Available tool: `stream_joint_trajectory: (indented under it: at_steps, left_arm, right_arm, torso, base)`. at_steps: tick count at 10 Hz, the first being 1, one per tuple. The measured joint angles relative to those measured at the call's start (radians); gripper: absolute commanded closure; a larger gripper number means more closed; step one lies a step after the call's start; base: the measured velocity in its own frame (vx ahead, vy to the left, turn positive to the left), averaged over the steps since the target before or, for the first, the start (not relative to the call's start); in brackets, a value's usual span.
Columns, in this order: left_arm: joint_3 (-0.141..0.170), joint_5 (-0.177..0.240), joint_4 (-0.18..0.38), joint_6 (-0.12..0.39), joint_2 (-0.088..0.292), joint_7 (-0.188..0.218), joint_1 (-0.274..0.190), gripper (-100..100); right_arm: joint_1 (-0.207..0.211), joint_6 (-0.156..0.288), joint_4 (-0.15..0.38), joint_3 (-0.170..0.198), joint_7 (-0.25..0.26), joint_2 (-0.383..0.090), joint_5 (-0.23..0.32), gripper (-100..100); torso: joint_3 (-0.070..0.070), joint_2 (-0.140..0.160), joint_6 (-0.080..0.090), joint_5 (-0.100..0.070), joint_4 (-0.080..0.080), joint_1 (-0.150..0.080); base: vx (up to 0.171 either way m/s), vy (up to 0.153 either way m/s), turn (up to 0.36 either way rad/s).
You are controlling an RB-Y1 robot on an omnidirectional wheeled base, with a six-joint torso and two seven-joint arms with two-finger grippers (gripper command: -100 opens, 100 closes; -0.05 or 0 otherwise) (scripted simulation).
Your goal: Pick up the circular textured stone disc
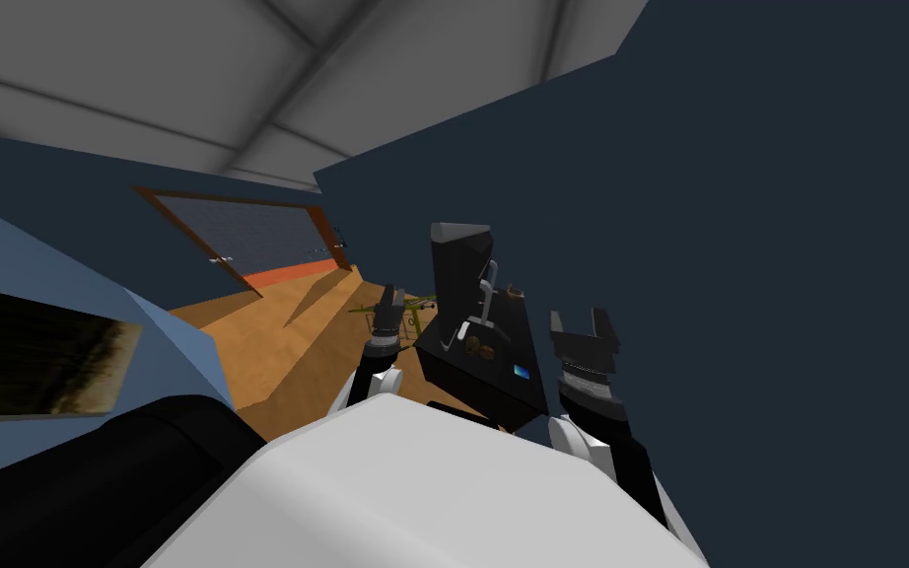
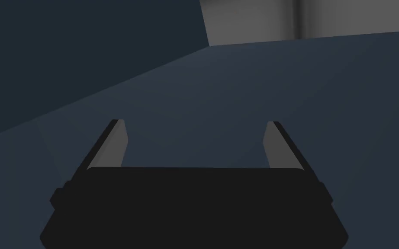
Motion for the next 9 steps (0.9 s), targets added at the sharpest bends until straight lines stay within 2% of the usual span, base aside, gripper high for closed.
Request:
stream_joint_trajectory:
  at_steps: [2, 4, 6, 9]
  left_arm:
    - [0.0, 0.0, 0.0, 0.0, 0.0, 0.0, 0.0, 0]
    - [0.0, 0.0, 0.0, 0.0, 0.0, 0.0, 0.0, 0]
    - [0.0, 0.0, 0.0, 0.0, 0.0, 0.0, 0.0, 0]
    - [0.0, 0.0, 0.0, 0.0, 0.0, 0.0, 0.0, 0]
  right_arm:
    - [0.0, -0.003, 0.064, 0.037, 0.011, -0.071, 0.004, -100]
    - [-0.013, 0.003, 0.118, 0.074, 0.03, -0.099, 0.017, -100]
    - [-0.007, 0.006, 0.161, 0.11, 0.046, -0.144, 0.028, -100]
    - [-0.036, 0.003, 0.251, 0.153, 0.064, -0.201, 0.046, -100]
  torso:
    - [0.0, 0.0, 0.0, 0.0, 0.0, 0.0]
    - [-0.001, -0.001, 0.0, 0.0, 0.0, 0.0]
    - [-0.001, -0.001, 0.0, 0.0, 0.0, 0.0]
    - [-0.001, -0.002, 0.0, 0.0, 0.0, 0.0]
  base:
    - [-0.008, 0.021, 0.061]
    - [0.001, 0.018, 0.114]
    - [0.002, 0.015, 0.081]
    - [0.006, 0.013, 0.09]
